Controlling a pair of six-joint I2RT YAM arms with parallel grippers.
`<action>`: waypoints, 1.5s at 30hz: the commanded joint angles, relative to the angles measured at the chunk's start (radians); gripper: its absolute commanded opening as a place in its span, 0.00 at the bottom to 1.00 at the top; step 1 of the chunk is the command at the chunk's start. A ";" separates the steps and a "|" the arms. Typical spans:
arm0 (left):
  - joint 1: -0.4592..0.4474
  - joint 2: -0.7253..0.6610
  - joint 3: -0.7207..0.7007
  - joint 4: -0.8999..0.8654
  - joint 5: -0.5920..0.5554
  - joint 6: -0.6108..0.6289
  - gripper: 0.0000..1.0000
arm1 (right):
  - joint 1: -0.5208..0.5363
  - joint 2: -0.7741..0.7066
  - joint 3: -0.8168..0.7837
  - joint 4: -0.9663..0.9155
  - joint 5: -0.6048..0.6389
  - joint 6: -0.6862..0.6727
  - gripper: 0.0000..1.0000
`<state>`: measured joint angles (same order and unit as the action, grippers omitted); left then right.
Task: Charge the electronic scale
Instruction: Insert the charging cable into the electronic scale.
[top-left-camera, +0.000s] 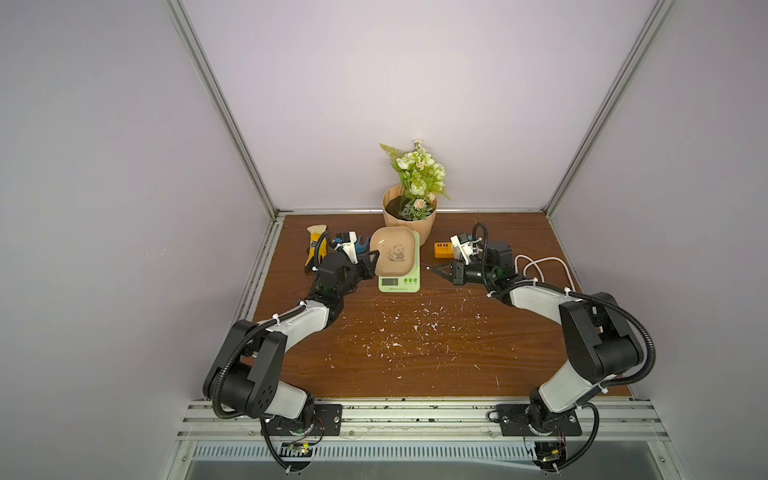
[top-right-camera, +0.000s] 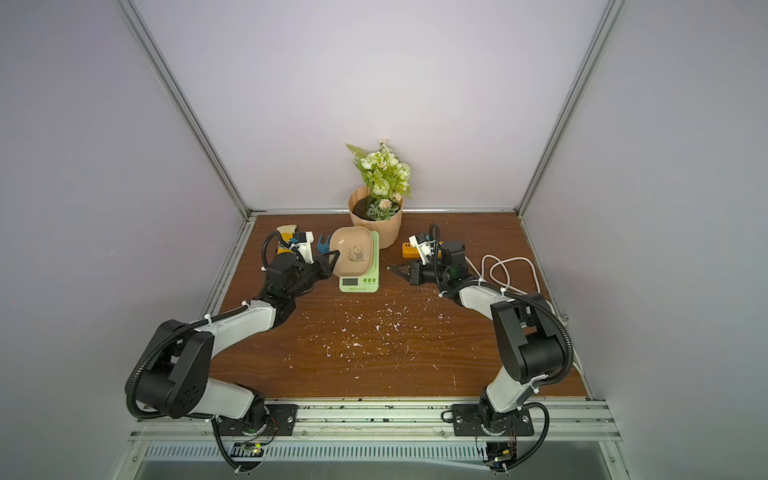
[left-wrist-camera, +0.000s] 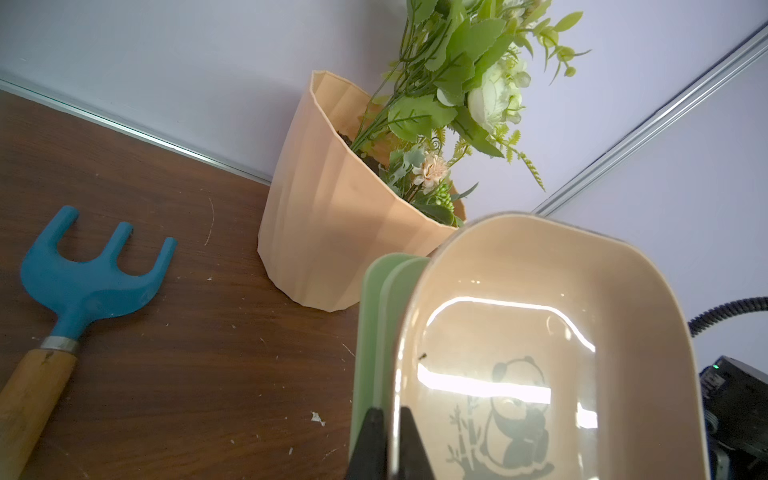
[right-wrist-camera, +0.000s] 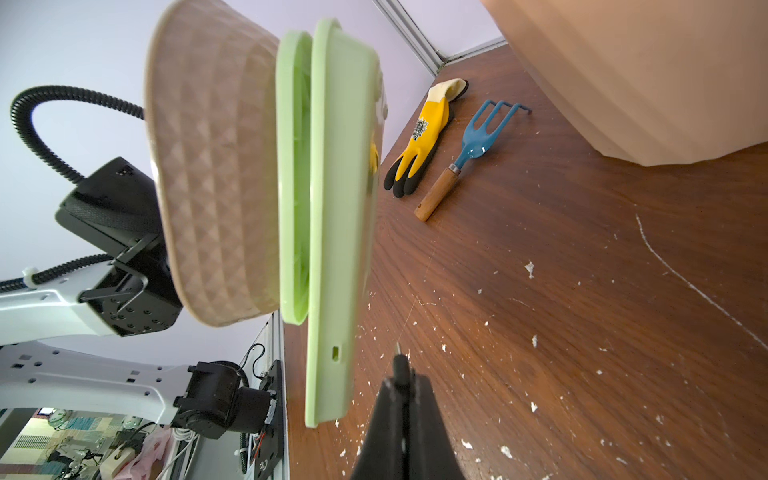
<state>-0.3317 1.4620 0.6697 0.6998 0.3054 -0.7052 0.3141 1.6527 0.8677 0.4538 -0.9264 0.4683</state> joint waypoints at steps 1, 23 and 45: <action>-0.023 0.016 0.058 0.121 -0.023 -0.018 0.00 | 0.009 -0.048 -0.016 0.057 -0.046 -0.010 0.00; -0.046 0.117 0.140 0.160 -0.013 -0.054 0.00 | 0.013 -0.070 -0.025 0.062 -0.058 -0.043 0.00; -0.045 0.145 0.155 0.170 0.037 -0.083 0.00 | 0.010 -0.097 0.014 -0.019 -0.007 -0.143 0.00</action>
<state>-0.3664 1.6154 0.7742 0.7616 0.3138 -0.7540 0.3195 1.6001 0.8448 0.4389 -0.9298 0.3641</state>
